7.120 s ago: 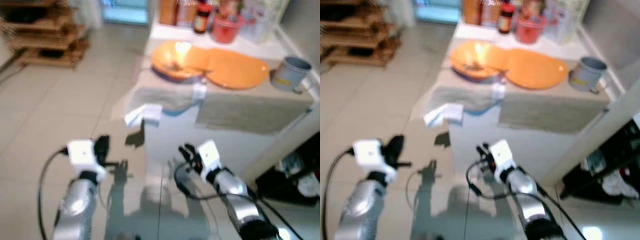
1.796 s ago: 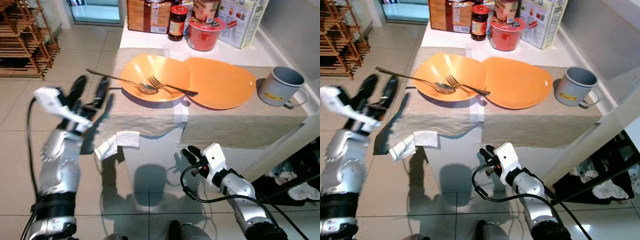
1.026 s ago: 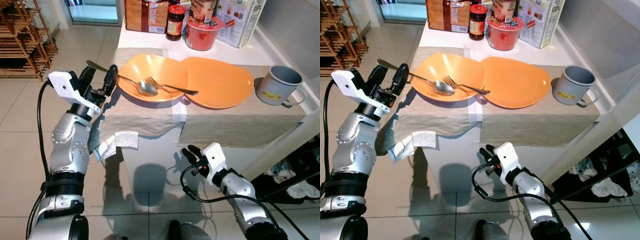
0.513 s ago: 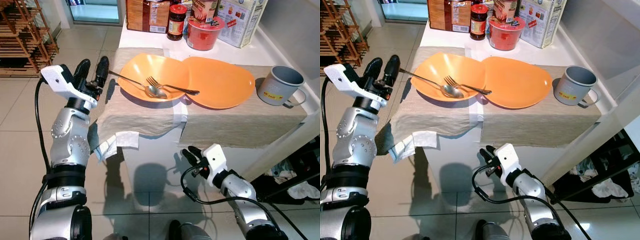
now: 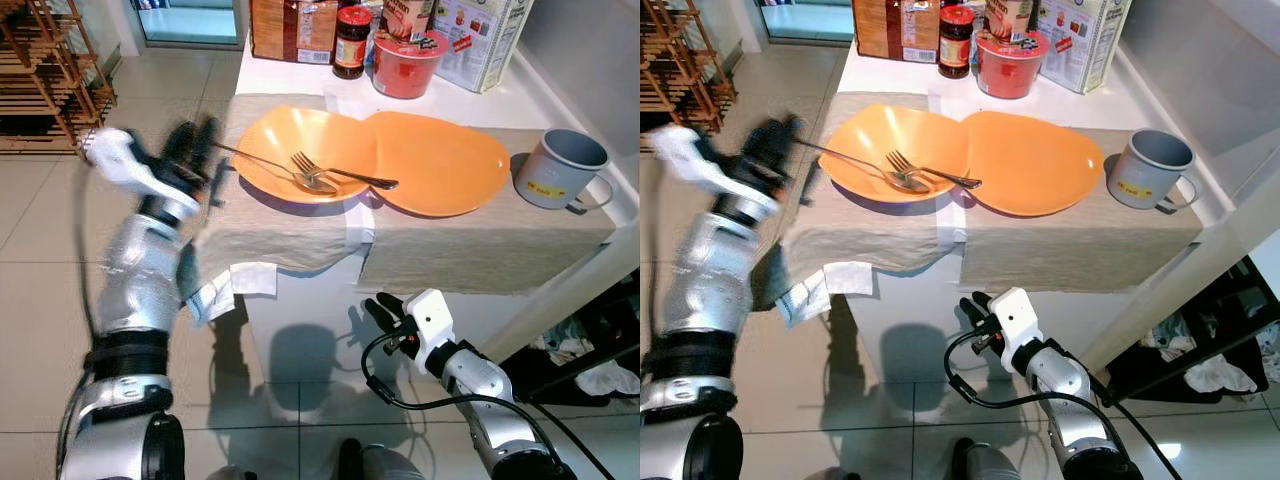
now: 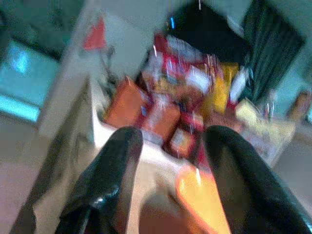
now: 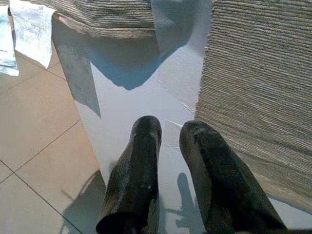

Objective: Setting the table

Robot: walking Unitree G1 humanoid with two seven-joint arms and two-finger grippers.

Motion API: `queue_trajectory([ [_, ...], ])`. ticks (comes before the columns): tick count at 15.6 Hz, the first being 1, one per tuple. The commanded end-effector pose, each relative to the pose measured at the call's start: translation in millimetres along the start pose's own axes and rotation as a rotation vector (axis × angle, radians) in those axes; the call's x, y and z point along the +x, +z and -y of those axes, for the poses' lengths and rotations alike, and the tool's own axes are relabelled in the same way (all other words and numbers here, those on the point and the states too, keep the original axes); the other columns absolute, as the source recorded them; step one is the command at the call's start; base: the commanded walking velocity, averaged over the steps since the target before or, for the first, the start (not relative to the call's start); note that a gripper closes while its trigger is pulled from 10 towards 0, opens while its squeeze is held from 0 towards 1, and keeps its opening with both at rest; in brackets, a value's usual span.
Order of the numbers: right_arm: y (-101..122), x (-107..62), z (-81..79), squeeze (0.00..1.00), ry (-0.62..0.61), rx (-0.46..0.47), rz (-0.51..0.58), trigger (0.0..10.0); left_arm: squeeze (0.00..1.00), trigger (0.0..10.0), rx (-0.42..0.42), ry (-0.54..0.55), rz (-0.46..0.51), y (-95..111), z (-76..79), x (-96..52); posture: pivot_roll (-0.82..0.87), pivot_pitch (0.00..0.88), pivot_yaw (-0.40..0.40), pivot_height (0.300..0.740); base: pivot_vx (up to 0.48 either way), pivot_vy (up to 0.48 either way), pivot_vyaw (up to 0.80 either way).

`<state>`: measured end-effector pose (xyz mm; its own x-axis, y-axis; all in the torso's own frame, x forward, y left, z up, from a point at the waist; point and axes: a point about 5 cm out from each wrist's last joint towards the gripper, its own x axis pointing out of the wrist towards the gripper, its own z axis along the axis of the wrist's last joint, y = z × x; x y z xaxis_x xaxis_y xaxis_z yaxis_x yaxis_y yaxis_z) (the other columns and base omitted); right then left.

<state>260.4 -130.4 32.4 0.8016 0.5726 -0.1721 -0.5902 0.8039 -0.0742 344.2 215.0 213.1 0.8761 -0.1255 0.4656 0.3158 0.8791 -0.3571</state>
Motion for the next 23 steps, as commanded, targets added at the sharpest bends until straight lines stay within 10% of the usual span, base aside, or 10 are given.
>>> queue_trajectory([
  [1, 1.8, -2.2, 3.6, 0.0, -0.02, 0.004, 0.008, 10.0, 1.0, 10.0, 0.002, -0.02, 0.083, 25.2, 5.6, 5.6, -0.08, 0.108, -0.021, 0.74, 0.0, 0.0, 0.0],
  [4, 1.7, -3.1, 3.5, 0.0, -0.021, 0.007, 0.007, 10.0, 1.0, 10.0, -0.035, -0.006, 0.145, 55.3, 9.6, 3.9, -0.08, 0.115, -0.02, 0.74, 0.0, 0.0, 0.0],
  [6, 2.3, -3.0, 3.7, 0.0, -0.023, 0.006, 0.008, 10.0, 1.0, 10.0, -0.073, 0.155, -0.079, 18.4, -16.4, -6.8, -0.08, 0.12, -0.019, 0.74, 0.0, 0.0, 0.0],
  [9, 2.6, -3.9, 4.2, 0.0, -0.027, 0.002, 0.007, 10.0, 1.0, 10.0, -0.182, 0.174, -0.244, 2.3, -12.2, -4.2, -0.08, 0.126, -0.021, 0.74, 0.0, 0.0, 0.0],
  [10, 2.7, -4.1, 4.2, 0.0, -0.027, 0.001, 0.007, 10.0, 0.82, 10.0, -0.283, 0.138, -0.2, 12.3, -3.0, 3.4, -0.08, 0.127, -0.022, 0.74, 0.0, 0.0, 0.0],
  [11, 2.4, -4.1, 3.9, 0.0, -0.027, 0.002, 0.006, 10.0, 0.0, 10.0, -0.3, 0.124, -0.198, 18.4, 0.5, 7.6, -0.08, 0.128, -0.02, 0.74, 0.0, 0.0, 0.0],
  [23, 2.3, -3.3, 3.7, 0.0, -0.027, -0.003, 0.005, 10.0, 0.0, 10.0, -0.455, 0.175, -0.294, 21.1, 3.1, 11.9, -0.08, 0.11, -0.015, 0.74, 0.0, 0.0, 0.0],
])
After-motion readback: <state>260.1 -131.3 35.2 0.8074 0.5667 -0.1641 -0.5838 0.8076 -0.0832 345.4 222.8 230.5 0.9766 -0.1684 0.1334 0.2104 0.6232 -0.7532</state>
